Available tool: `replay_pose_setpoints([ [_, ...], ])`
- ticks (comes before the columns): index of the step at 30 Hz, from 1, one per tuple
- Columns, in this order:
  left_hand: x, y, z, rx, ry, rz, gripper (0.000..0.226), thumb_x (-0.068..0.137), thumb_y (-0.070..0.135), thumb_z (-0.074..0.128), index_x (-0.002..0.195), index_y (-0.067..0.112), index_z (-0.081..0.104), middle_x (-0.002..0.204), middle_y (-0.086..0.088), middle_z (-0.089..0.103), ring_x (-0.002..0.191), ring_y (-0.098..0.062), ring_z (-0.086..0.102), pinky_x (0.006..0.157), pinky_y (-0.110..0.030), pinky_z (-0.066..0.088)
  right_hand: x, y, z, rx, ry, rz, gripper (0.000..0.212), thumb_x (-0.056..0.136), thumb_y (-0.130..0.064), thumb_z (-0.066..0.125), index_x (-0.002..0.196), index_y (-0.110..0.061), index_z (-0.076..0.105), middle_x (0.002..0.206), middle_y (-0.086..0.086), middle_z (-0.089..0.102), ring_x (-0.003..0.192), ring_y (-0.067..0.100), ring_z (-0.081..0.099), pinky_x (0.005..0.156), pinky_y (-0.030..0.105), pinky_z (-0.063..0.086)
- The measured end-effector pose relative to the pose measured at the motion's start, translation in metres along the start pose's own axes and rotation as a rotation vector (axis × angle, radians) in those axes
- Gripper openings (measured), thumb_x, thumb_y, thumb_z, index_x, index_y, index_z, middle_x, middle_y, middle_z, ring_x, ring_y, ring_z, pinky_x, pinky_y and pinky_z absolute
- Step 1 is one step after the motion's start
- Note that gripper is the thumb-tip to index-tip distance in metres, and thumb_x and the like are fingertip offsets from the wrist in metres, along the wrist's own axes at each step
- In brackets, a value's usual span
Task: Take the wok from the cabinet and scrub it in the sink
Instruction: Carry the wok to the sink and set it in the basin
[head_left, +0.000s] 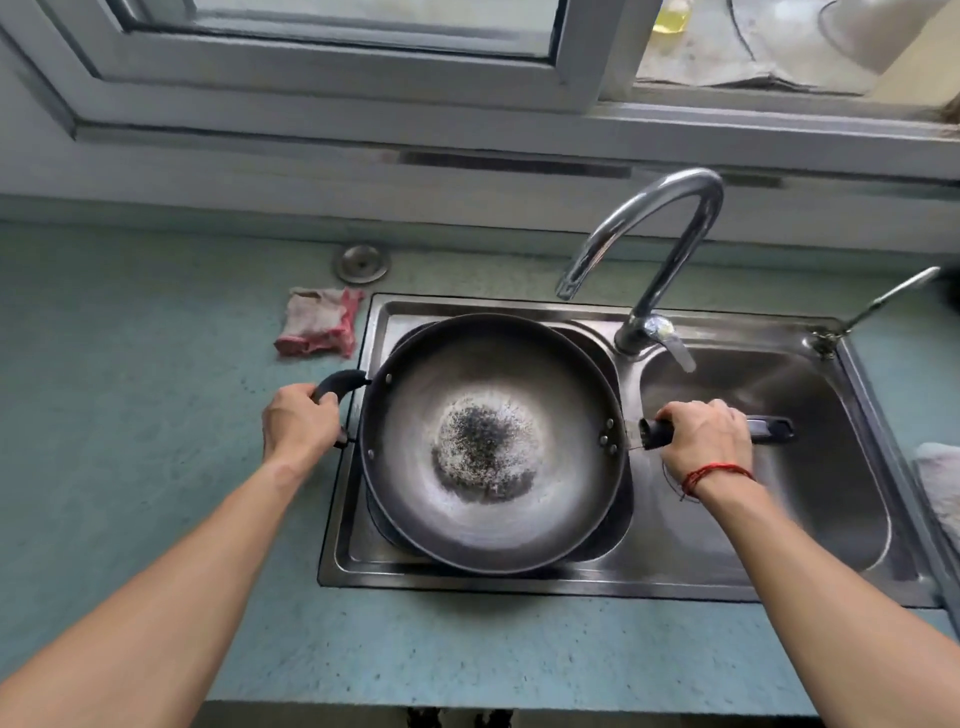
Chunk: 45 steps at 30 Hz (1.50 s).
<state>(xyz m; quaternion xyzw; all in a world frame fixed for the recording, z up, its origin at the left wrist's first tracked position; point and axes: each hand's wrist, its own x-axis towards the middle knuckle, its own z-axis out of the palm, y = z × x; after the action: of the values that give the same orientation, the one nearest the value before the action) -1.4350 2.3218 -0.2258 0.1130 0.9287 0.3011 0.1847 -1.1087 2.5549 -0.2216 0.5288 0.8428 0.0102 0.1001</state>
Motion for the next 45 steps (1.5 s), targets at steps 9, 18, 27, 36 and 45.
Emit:
replay_pose_setpoints([
  [9, 0.027, -0.008, 0.022, 0.078, -0.045, 0.069, 0.021, 0.095, 0.016, 0.052, 0.092, 0.006, 0.070, 0.079, -0.017, 0.072, 0.091, -0.030, 0.061, 0.076, -0.031, 0.042, 0.021, -0.007, 0.024, 0.019, -0.040, -0.018, 0.023, 0.075, -0.013, 0.064, 0.094, -0.022, 0.074, 0.087, 0.008, 0.071, 0.089, 0.034, 0.056, 0.073, 0.036, 0.038],
  [18, 0.038, -0.022, 0.033, 0.112, -0.067, 0.083, 0.023, 0.093, 0.022, 0.051, 0.090, 0.012, 0.071, 0.082, -0.016, 0.069, 0.092, -0.030, 0.062, 0.082, -0.035, 0.047, 0.026, -0.009, 0.030, 0.104, -0.088, 0.007, 0.028, 0.075, -0.005, 0.065, 0.099, -0.017, 0.073, 0.092, 0.014, 0.070, 0.094, 0.037, 0.056, 0.080, 0.037, 0.042],
  [27, 0.042, -0.019, 0.029, 0.164, -0.125, 0.101, 0.035, 0.088, 0.042, 0.050, 0.101, 0.014, 0.065, 0.095, -0.012, 0.068, 0.101, -0.028, 0.061, 0.088, -0.041, 0.048, 0.030, -0.010, 0.031, 0.134, -0.110, 0.040, 0.030, 0.074, -0.006, 0.066, 0.101, -0.018, 0.073, 0.094, 0.013, 0.070, 0.093, 0.036, 0.059, 0.081, 0.037, 0.045],
  [36, 0.080, 0.012, 0.010, 0.173, 0.147, 0.117, 0.050, 0.097, 0.038, 0.051, 0.131, 0.002, 0.044, 0.135, -0.018, 0.042, 0.127, -0.031, 0.039, 0.093, -0.042, 0.038, 0.033, -0.024, 0.028, 0.194, -0.117, 0.077, 0.051, 0.069, -0.020, 0.064, 0.119, -0.018, 0.065, 0.109, 0.010, 0.069, 0.106, 0.033, 0.058, 0.092, 0.038, 0.046],
  [45, 0.124, 0.027, 0.025, 0.177, 0.140, -0.049, 0.045, 0.103, 0.029, 0.040, 0.132, -0.004, 0.043, 0.137, -0.029, 0.049, 0.131, -0.043, 0.037, 0.102, -0.050, 0.036, 0.035, -0.032, 0.029, 0.281, -0.054, 0.132, 0.048, 0.076, -0.016, 0.059, 0.123, -0.016, 0.062, 0.109, 0.012, 0.068, 0.106, 0.034, 0.057, 0.092, 0.041, 0.045],
])
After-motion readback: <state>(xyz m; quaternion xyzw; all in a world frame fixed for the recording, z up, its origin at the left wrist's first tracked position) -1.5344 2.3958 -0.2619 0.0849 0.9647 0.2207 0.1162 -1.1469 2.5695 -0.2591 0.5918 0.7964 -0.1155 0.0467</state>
